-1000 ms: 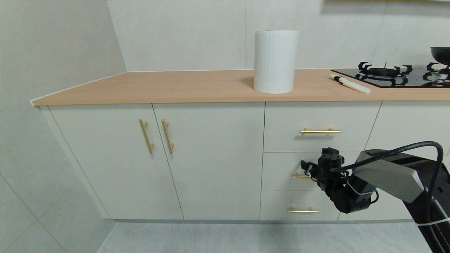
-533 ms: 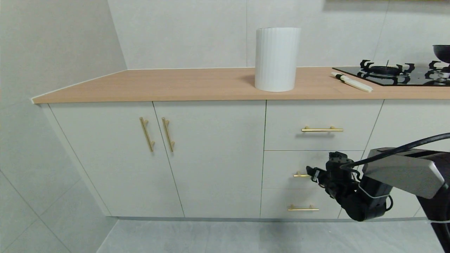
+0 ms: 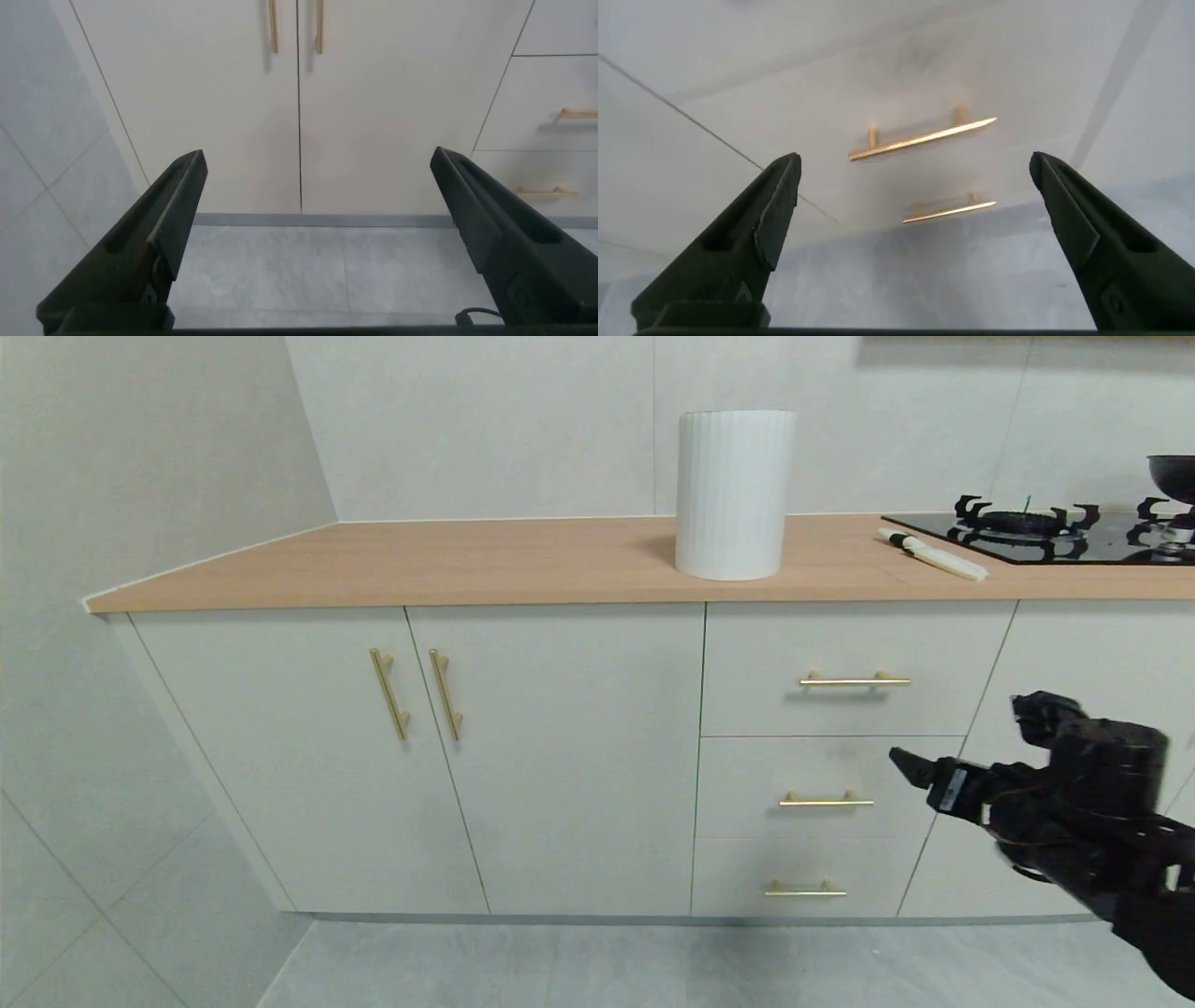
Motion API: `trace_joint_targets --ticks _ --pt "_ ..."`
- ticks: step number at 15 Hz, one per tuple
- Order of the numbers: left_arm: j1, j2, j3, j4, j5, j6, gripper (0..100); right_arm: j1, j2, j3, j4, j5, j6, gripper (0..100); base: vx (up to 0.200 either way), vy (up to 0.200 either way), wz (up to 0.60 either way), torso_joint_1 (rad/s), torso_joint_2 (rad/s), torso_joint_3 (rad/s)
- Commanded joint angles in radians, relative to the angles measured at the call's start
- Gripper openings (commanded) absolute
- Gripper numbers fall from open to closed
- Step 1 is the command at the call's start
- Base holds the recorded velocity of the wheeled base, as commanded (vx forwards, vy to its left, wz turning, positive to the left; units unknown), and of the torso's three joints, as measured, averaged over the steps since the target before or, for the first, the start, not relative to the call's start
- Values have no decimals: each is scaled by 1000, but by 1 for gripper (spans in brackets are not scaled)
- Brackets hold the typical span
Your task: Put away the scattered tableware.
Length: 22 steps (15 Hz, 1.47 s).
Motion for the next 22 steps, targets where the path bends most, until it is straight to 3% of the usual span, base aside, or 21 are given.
trace_joint_targets --ticks 1,3,6,9,11,12,18,22 --pt "0 2 0 0 0 -1 100 0 -535 238 17 -7 -136 100 0 0 0 0 0 0" --pt "0 2 0 0 0 -1 100 -39 -749 283 94 -32 -228 100 0 0 0 0 0 0" --pt "0 2 0 0 0 -1 100 -115 -1071 252 375 -39 -297 100 0 0 0 0 0 0" --pt "0 2 0 0 0 -1 100 -115 -1492 137 929 -35 -357 100 0 0 0 0 0 0" --pt "0 2 0 0 0 -1 100 -115 -1647 48 1203 -33 -366 100 0 0 0 0 0 0" --pt "0 0 0 0 0 -1 100 -115 -1694 22 1269 -35 -369 100 0 0 0 0 0 0" --pt "0 2 0 0 0 -1 100 -204 -1811 103 1309 -56 -405 100 0 0 0 0 0 0" --pt "0 2 0 0 0 -1 100 -204 -1811 323 1196 152 -363 100 0 0 0 0 0 0"
